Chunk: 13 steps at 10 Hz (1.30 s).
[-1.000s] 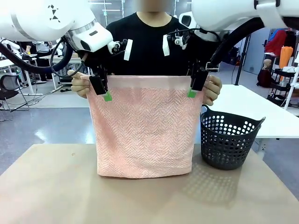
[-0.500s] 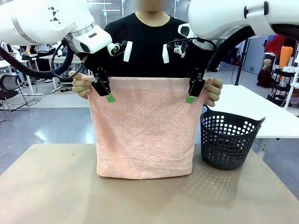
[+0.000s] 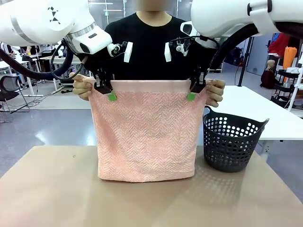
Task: Fold the towel.
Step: Release the end of the 100 cm Hotel Towel you were holding and grab the top end of the folded side, then release the end of the 100 cm Hotel Towel you were holding.
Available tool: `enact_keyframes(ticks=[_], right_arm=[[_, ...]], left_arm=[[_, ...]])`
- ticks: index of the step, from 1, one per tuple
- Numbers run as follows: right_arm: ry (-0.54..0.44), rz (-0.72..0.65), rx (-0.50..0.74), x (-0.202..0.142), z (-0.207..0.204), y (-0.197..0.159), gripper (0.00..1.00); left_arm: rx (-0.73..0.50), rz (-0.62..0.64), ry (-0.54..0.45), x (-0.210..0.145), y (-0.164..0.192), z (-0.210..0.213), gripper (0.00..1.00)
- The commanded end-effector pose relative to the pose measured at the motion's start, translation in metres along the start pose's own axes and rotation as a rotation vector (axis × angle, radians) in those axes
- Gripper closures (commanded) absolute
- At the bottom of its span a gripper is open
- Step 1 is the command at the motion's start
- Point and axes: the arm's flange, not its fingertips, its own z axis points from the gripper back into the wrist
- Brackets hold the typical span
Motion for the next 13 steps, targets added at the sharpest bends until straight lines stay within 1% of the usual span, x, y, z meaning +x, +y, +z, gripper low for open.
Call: enact_keyframes(ticks=[1,4,5,6,13], right_arm=[[-0.012,0.001,0.019,-0.0015,0.0007,-0.0049,1.00],[-0.018,-0.006,0.021,-0.0017,-0.0023,-0.0045,1.00],[-0.053,-0.016,0.039,-0.0047,-0.0060,-0.0032,1.00],[-0.004,-0.003,0.004,0.0010,-0.0014,-0.0019,1.00],[-0.004,-0.003,0.004,0.0010,-0.0014,-0.0019,1.00]], left_arm=[[-0.036,-0.011,-0.025,-0.0056,-0.0029,-0.0012,1.00],[-0.033,0.014,-0.014,-0.0101,-0.0058,-0.0003,1.00],[-0.024,-0.009,-0.013,-0.0086,-0.0087,-0.0006,1.00],[-0.007,0.004,0.003,-0.0018,-0.0001,-0.0006,1.00],[-0.007,0.004,0.003,-0.0018,-0.0001,-0.0006,1.00]])
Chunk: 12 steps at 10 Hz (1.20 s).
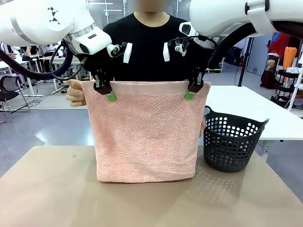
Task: Fold the towel.
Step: Release the end of the 100 cm Hotel Towel you were holding.
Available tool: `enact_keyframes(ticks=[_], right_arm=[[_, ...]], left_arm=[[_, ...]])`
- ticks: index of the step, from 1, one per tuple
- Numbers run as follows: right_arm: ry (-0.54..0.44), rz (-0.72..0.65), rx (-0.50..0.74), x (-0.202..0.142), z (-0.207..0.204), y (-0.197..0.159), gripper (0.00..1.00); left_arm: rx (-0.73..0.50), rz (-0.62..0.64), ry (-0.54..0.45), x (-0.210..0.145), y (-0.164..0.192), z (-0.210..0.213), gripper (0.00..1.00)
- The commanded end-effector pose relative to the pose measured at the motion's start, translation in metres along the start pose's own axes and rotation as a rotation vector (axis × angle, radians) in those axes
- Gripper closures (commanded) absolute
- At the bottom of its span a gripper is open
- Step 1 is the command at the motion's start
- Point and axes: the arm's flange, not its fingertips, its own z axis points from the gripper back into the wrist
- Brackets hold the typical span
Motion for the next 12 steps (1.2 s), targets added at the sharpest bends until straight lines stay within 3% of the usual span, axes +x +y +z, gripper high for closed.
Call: enact_keyframes(ticks=[1,12], right_arm=[[0.010,0.004,-0.008,-0.0021,0.0014,-0.0010,1.00],[0.010,0.004,-0.008,-0.0021,0.0014,-0.0010,1.00]], left_arm=[[0.001,0.001,-0.001,-0.0002,0.0002,0.0005,1.00],[0.001,0.001,-0.001,-0.0002,0.0002,0.0005,1.00]])
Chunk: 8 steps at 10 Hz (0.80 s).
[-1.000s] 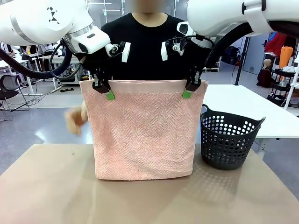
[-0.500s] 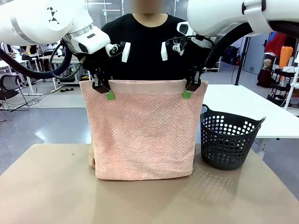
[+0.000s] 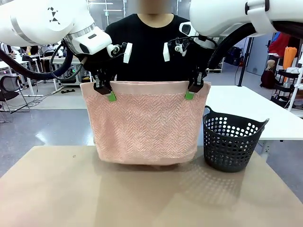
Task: Fold the towel.
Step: Release the end of the 100 cm Hotel Towel you were holding.
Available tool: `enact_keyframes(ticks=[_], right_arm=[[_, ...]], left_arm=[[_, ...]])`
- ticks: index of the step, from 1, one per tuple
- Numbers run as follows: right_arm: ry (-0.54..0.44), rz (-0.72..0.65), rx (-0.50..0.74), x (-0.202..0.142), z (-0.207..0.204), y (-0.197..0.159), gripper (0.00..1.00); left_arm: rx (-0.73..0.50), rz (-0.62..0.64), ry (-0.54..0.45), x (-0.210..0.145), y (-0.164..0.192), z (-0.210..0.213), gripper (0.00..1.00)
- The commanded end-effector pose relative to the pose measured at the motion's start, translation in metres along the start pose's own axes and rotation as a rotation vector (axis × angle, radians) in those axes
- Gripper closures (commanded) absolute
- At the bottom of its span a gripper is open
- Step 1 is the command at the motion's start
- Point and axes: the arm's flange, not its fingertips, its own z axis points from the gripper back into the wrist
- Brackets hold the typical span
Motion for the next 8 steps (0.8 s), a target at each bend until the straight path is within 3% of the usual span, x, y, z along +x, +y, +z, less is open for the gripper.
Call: enact_keyframes(ticks=[1,8], right_arm=[[0.010,0.004,-0.008,-0.0020,0.0014,-0.0010,1.00],[0.010,0.004,-0.008,-0.0020,0.0014,-0.0010,1.00]], left_arm=[[0.001,0.001,-0.001,-0.0002,0.0002,0.0005,1.00],[0.001,0.001,-0.001,-0.0002,0.0002,0.0005,1.00]])
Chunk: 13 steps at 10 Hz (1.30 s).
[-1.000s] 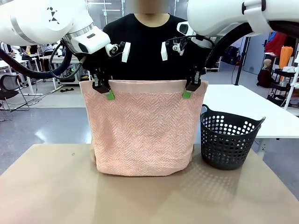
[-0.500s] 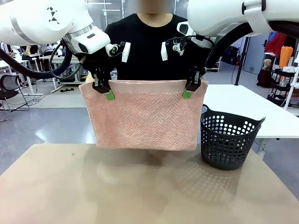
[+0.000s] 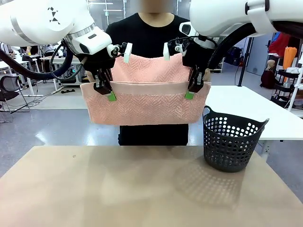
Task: Fold the towel.
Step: Release the end of the 100 cm Hotel Towel you were holding.
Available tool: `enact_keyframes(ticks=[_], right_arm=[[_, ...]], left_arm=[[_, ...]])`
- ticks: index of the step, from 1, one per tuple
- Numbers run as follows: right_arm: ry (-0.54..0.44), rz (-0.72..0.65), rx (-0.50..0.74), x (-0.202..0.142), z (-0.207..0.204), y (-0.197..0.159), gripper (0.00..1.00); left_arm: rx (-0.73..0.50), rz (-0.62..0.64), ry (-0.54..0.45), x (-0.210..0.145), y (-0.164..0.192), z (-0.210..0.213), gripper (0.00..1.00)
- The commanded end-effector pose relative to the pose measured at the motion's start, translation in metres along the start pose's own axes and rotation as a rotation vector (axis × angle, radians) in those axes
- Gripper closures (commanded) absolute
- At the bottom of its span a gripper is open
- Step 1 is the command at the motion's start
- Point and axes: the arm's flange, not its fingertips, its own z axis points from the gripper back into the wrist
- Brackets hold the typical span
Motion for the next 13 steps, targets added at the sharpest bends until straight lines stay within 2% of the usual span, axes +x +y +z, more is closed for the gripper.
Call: enact_keyframes(ticks=[1,13], right_arm=[[0.010,0.004,-0.008,-0.0020,0.0014,-0.0010,1.00],[0.010,0.004,-0.008,-0.0020,0.0014,-0.0010,1.00]], left_arm=[[0.001,0.001,-0.001,-0.0002,0.0002,0.0005,1.00],[0.001,0.001,-0.001,-0.0002,0.0002,0.0005,1.00]])
